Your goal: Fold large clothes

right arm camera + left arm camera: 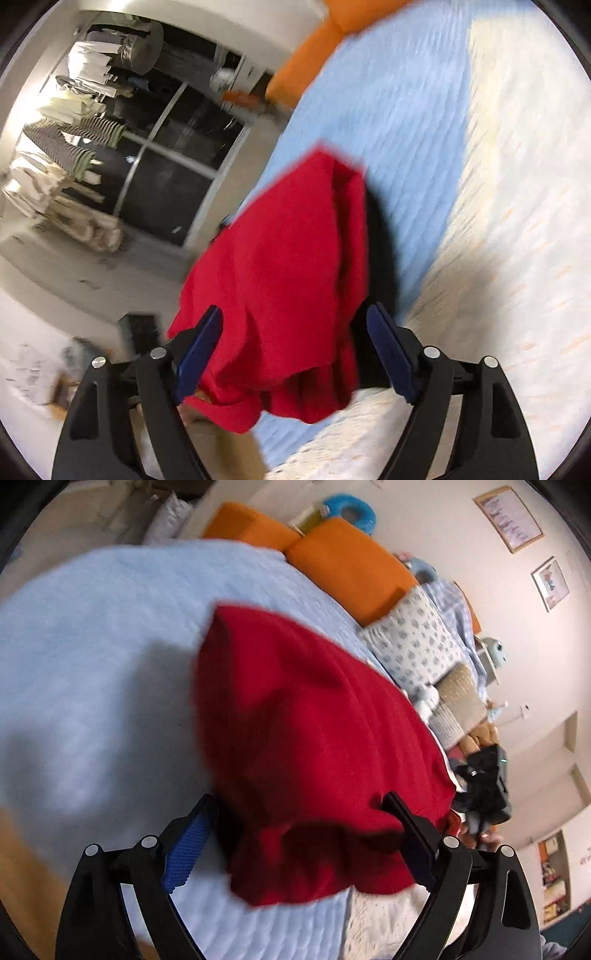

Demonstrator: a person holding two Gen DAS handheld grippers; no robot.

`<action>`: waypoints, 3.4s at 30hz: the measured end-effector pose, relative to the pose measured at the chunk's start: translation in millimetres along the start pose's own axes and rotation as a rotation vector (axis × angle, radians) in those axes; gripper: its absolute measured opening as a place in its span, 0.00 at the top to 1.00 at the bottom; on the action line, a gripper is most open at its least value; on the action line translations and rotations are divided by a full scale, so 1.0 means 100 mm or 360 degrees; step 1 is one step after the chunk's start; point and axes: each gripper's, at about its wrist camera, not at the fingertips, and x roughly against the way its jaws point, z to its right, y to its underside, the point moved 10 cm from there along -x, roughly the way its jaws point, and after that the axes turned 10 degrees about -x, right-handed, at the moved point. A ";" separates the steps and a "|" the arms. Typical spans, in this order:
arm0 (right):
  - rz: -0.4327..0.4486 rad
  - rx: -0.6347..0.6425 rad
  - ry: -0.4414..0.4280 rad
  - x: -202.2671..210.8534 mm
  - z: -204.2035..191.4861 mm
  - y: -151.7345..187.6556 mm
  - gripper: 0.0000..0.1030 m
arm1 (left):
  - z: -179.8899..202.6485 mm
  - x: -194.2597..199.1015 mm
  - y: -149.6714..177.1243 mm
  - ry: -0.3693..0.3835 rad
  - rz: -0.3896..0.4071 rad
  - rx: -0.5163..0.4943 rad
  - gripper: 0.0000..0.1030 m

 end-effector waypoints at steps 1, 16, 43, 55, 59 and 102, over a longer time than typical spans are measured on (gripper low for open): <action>0.0102 0.0057 0.0062 0.17 -0.07 -0.13 0.21 | -0.02 0.16 -0.09 -0.0024 0.0043 0.0000 0.11; 0.0258 0.0410 0.0581 -0.94 -0.47 -0.47 0.78 | 0.10 -0.60 -1.01 -0.0195 0.0077 -0.0205 0.08; 0.0332 0.0623 0.0437 -0.24 -0.18 0.63 0.57 | 0.33 -0.47 -0.07 -0.0333 0.0210 -0.0299 0.06; 0.0505 0.0867 0.0610 0.13 -0.50 0.86 0.06 | 0.59 -0.05 0.04 -0.0673 0.0277 -0.0392 0.03; 0.0627 0.0938 0.0587 0.48 -0.57 1.21 0.05 | 0.91 0.34 0.30 -0.0753 0.0480 -0.0384 0.03; 0.0677 0.1101 0.0783 0.38 -0.28 2.16 0.05 | 1.28 0.32 1.29 -0.1162 0.0536 -0.0584 0.03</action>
